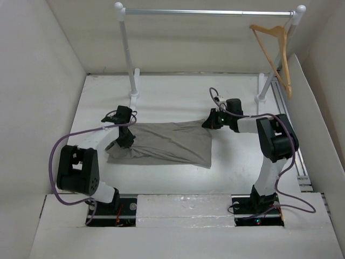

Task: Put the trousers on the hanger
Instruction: Fold the trousers

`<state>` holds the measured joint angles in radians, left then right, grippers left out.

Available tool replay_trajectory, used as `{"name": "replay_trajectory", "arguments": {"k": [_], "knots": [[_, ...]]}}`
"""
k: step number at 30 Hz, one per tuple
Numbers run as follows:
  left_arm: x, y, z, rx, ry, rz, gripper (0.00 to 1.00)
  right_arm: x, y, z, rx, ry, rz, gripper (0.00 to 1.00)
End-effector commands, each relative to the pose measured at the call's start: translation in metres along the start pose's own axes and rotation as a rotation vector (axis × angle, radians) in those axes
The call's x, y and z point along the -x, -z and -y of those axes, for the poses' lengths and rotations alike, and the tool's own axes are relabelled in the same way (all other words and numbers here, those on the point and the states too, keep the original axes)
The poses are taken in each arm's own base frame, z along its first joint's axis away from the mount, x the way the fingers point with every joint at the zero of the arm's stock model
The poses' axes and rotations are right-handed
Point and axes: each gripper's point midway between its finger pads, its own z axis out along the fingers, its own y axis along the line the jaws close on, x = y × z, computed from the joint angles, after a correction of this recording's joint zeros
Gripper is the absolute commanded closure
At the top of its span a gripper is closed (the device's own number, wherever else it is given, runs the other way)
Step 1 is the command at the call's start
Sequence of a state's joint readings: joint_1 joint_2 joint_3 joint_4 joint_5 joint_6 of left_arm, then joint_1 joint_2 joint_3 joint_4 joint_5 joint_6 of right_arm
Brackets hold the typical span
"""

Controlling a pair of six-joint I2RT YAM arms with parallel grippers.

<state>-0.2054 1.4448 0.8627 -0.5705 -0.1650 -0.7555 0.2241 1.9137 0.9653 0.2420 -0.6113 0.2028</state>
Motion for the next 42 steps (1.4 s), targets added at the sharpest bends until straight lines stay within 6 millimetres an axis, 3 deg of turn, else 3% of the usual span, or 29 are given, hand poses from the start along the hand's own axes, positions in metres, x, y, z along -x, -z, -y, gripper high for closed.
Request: {"name": "replay_trajectory", "arguments": {"k": [1,4,8,11,12,18,21,23,24,25,26,27,29,30,33,35,38,39,42], "knots": [[0.039,0.013,0.031,-0.064,-0.025,0.085,1.00,0.042,0.017,0.014,-0.020,0.039,0.131,1.00],[0.049,0.030,0.035,-0.086,-0.026,0.110,1.00,0.046,0.021,0.025,-0.038,0.026,0.145,1.00],[0.029,0.046,0.030,-0.142,-0.033,0.094,1.00,0.046,0.022,0.031,-0.053,0.029,0.144,1.00],[0.000,0.040,0.016,-0.148,-0.009,0.025,1.00,0.047,0.019,0.033,-0.052,0.028,0.142,1.00],[-0.023,0.029,0.004,-0.132,0.015,-0.038,1.00,0.047,0.018,0.033,-0.048,0.028,0.140,1.00],[-0.055,0.009,-0.017,-0.100,0.089,-0.123,1.00,0.053,0.020,0.033,-0.058,0.047,0.142,1.00],[-0.061,0.005,-0.020,-0.088,0.122,-0.135,1.00,0.052,0.024,0.034,-0.076,0.055,0.132,1.00],[-0.060,0.005,-0.021,-0.079,0.131,-0.132,0.82,0.054,0.026,0.034,-0.084,0.071,0.124,0.95],[-0.056,0.008,-0.019,-0.080,0.132,-0.124,0.62,0.052,0.027,0.034,-0.088,0.070,0.109,0.88],[-0.053,0.012,-0.018,-0.087,0.129,-0.114,0.50,0.056,0.028,0.032,-0.087,0.080,0.109,0.79],[-0.048,0.017,-0.018,-0.090,0.123,-0.092,0.43,0.056,0.027,0.029,-0.082,0.098,0.102,0.60],[-0.033,0.032,-0.009,-0.138,0.127,-0.040,0.32,0.056,0.028,0.027,-0.082,0.100,0.094,0.53],[-0.016,0.054,-0.002,-0.186,0.123,0.020,0.27,0.063,0.031,0.019,-0.080,0.134,0.096,0.39],[0.002,0.074,0.009,-0.239,0.120,0.070,0.27,0.063,0.035,0.019,-0.089,0.136,0.090,0.35],[0.026,0.120,0.031,-0.352,0.086,0.160,0.38,0.068,0.047,0.006,-0.102,0.172,0.089,0.29],[0.027,0.129,0.048,-0.404,0.056,0.141,0.41,0.068,0.060,-0.001,-0.112,0.194,0.101,0.24],[0.014,0.104,0.060,-0.392,-0.005,0.046,0.41,0.063,0.079,-0.006,-0.150,0.222,0.097,0.18],[0.010,0.087,0.059,-0.355,-0.028,0.019,0.41,0.047,0.080,-0.007,-0.155,0.213,0.063,0.16],[0.010,0.056,0.064,-0.299,-0.078,-0.008,0.43,0.030,0.093,-0.020,-0.172,0.249,0.034,0.17]]}}
